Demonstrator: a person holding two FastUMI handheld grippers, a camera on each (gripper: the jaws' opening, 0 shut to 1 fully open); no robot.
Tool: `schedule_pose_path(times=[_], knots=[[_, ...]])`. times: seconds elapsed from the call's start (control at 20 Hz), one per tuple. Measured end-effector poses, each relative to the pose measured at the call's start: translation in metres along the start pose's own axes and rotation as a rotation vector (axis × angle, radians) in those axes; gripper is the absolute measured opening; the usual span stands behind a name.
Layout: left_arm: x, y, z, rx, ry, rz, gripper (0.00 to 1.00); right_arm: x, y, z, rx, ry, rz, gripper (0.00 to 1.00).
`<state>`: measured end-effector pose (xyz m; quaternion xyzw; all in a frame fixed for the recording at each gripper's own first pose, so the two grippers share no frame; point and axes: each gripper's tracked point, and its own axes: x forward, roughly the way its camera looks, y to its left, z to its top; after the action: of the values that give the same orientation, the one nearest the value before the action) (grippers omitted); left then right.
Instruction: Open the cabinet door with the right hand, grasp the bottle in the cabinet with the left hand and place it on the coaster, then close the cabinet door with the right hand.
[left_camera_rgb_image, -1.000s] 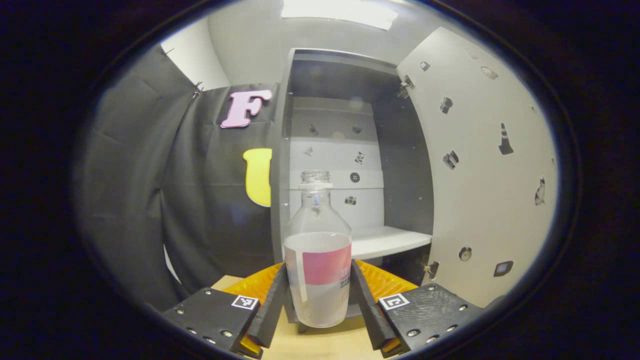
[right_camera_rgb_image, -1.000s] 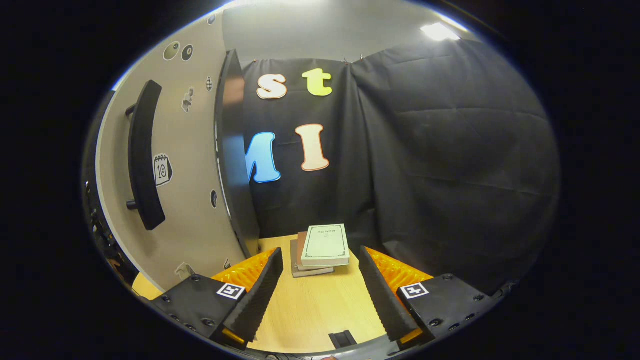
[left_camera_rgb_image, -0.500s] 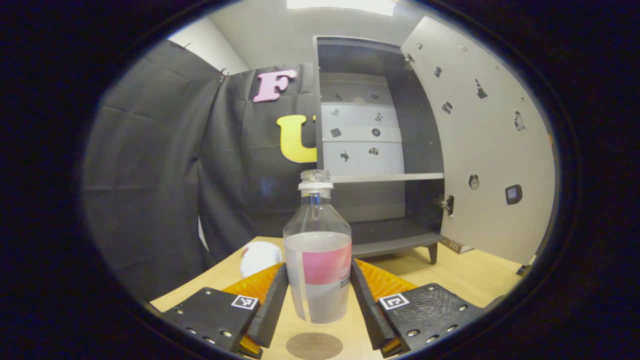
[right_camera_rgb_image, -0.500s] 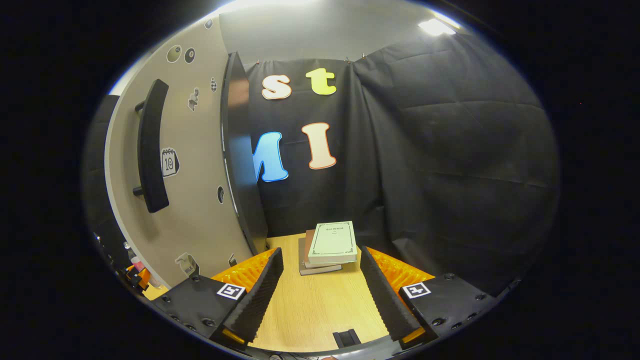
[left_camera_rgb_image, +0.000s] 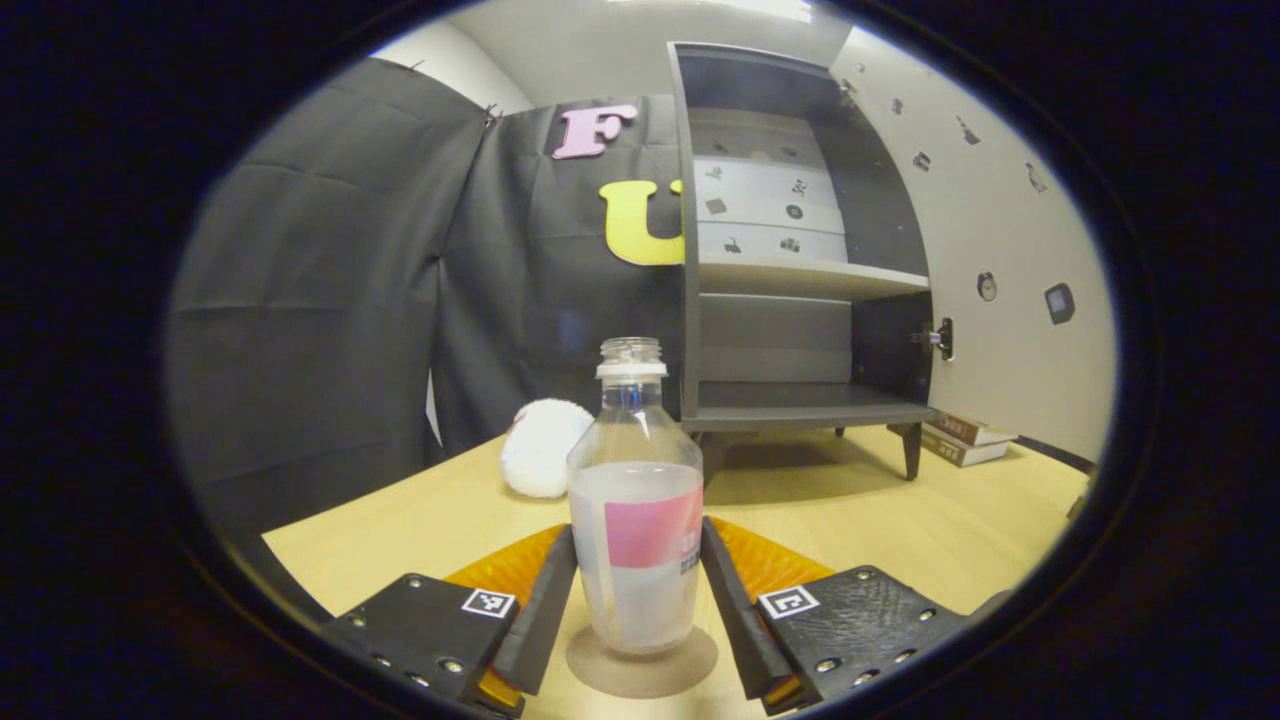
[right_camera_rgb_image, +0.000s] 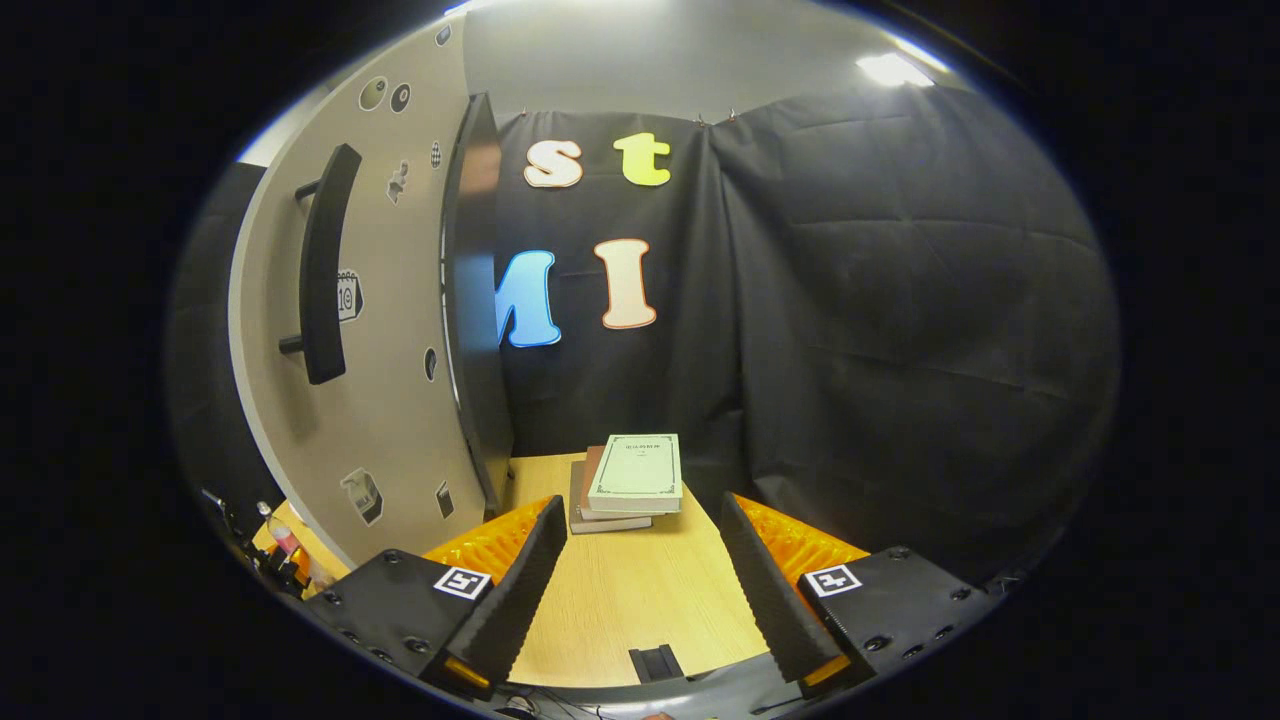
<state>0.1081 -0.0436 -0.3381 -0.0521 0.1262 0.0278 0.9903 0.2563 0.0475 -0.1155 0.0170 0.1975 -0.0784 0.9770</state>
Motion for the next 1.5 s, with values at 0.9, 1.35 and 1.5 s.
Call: schedule_pose_path(times=[0.9,1.35,1.5], knots=[[-0.067,0.004,0.145,0.007,-0.090,0.022,0.80,0.002,0.069,0.058,0.052,-0.104,0.233,0.93],[-0.097,0.065,0.251,0.014,-0.179,0.054,0.84,-0.004,0.152,0.089,-0.070,-0.153,0.416,0.96],[-0.083,0.079,0.265,0.009,-0.199,0.045,0.80,-0.014,0.205,0.093,-0.075,-0.180,0.497,0.95]])
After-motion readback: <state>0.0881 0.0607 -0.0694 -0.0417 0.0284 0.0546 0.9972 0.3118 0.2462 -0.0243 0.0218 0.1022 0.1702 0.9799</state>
